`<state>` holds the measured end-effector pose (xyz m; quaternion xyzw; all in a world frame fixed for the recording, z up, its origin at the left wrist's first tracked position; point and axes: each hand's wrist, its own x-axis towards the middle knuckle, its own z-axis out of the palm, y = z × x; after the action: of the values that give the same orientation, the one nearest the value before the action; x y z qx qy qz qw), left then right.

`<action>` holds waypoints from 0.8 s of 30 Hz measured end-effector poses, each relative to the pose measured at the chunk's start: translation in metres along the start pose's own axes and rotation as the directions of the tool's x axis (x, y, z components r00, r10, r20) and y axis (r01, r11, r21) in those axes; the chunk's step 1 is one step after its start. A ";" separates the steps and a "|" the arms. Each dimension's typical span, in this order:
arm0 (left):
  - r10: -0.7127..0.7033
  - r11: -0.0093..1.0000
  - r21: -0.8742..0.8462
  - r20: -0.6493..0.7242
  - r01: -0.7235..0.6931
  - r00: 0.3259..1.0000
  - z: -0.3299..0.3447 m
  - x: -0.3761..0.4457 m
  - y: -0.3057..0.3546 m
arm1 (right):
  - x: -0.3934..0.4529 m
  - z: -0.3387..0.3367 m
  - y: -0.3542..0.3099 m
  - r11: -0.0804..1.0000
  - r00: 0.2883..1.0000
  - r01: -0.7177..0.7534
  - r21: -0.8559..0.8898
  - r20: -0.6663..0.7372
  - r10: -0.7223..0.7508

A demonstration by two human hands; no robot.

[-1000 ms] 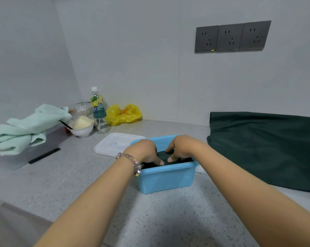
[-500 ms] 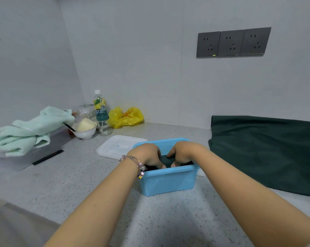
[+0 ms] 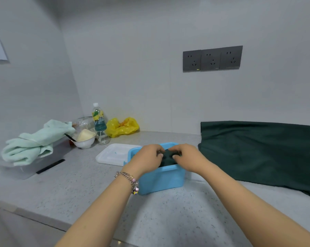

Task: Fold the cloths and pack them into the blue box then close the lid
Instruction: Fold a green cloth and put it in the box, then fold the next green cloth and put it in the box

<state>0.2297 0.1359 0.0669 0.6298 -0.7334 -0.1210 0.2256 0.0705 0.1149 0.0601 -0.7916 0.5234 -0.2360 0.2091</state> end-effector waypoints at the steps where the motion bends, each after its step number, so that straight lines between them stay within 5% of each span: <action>1: 0.023 1.000 -0.013 -0.023 -0.023 0.999 0.003 -0.002 0.007 | -0.006 -0.002 0.003 1.000 0.999 0.013 0.013 -0.030 -0.012; 6: 0.127 0.989 -0.068 -0.099 -0.134 0.987 0.021 -0.005 0.045 | -0.038 -0.016 0.035 0.999 0.989 0.019 0.049 -0.144 -0.012; 13: 0.267 0.950 -0.159 -0.023 -0.268 0.963 0.069 0.004 0.092 | -0.073 -0.039 0.093 0.998 0.980 -0.062 0.012 -0.187 0.063; 24: 0.324 0.942 -0.158 0.195 -0.296 0.926 0.193 0.051 0.141 | -0.122 -0.072 0.229 0.894 0.895 -0.402 -0.197 -0.290 0.339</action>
<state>0.0085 0.0907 -0.0262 0.4732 -0.8350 -0.1979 0.1994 -0.1812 0.1387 -0.0331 -0.6605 0.7132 -0.2203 0.0810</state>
